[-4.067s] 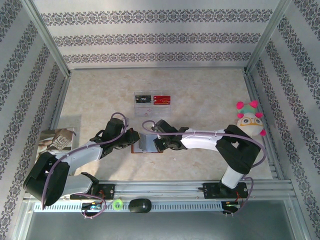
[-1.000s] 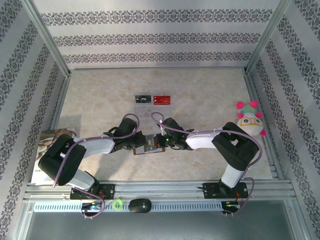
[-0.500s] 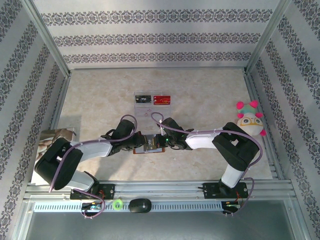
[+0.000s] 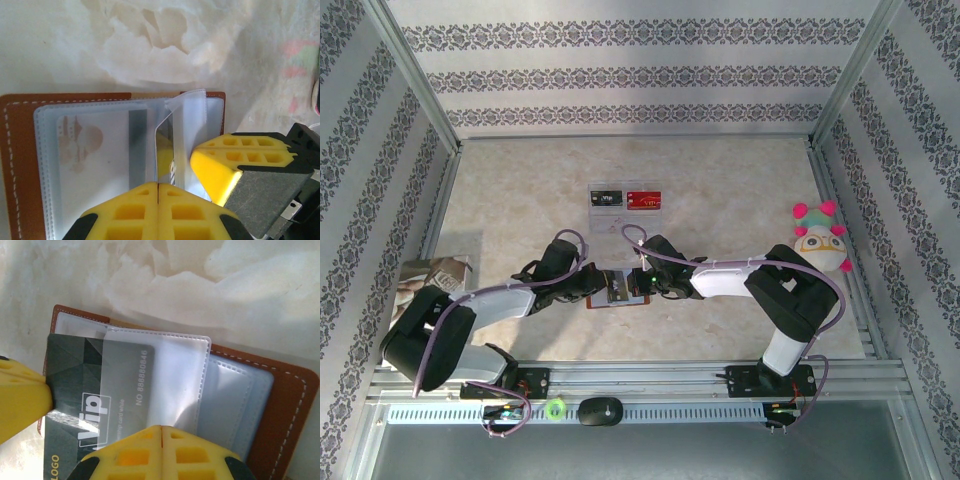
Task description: Take the credit cards out of the card holder
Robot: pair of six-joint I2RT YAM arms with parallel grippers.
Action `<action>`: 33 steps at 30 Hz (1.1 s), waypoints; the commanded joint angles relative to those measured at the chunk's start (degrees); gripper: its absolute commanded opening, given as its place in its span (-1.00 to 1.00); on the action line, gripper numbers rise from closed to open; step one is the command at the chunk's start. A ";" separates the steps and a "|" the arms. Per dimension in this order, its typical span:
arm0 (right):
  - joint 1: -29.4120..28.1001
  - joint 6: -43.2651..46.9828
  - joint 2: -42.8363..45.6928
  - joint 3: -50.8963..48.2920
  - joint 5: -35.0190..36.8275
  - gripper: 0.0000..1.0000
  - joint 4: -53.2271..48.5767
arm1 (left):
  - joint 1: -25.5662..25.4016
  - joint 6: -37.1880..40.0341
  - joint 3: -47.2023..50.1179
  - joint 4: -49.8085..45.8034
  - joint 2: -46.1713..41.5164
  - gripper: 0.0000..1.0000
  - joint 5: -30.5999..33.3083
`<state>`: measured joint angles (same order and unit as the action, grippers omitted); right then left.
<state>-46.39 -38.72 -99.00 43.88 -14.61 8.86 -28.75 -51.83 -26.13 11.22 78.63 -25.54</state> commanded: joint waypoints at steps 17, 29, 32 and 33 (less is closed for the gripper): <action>-0.76 0.14 -2.87 -0.81 0.69 -0.95 -7.15 | -1.03 -3.83 1.12 11.21 4.47 -0.58 -3.62; -0.70 0.03 -2.67 -0.90 1.21 -0.95 -7.43 | -1.26 -2.31 1.71 7.82 3.41 -1.00 -2.92; -0.63 -0.02 -2.60 -0.90 1.53 -0.95 -7.72 | -1.09 -0.26 1.24 3.40 0.59 -1.00 -1.82; -0.64 -0.04 -2.60 -0.93 1.57 -0.96 -7.72 | -1.00 0.42 1.08 1.96 -0.55 -1.00 -1.58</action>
<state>-46.39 -38.72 -99.11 44.14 -14.66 8.54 -29.30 -54.24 -25.08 18.20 80.82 -28.21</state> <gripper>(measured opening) 0.058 0.051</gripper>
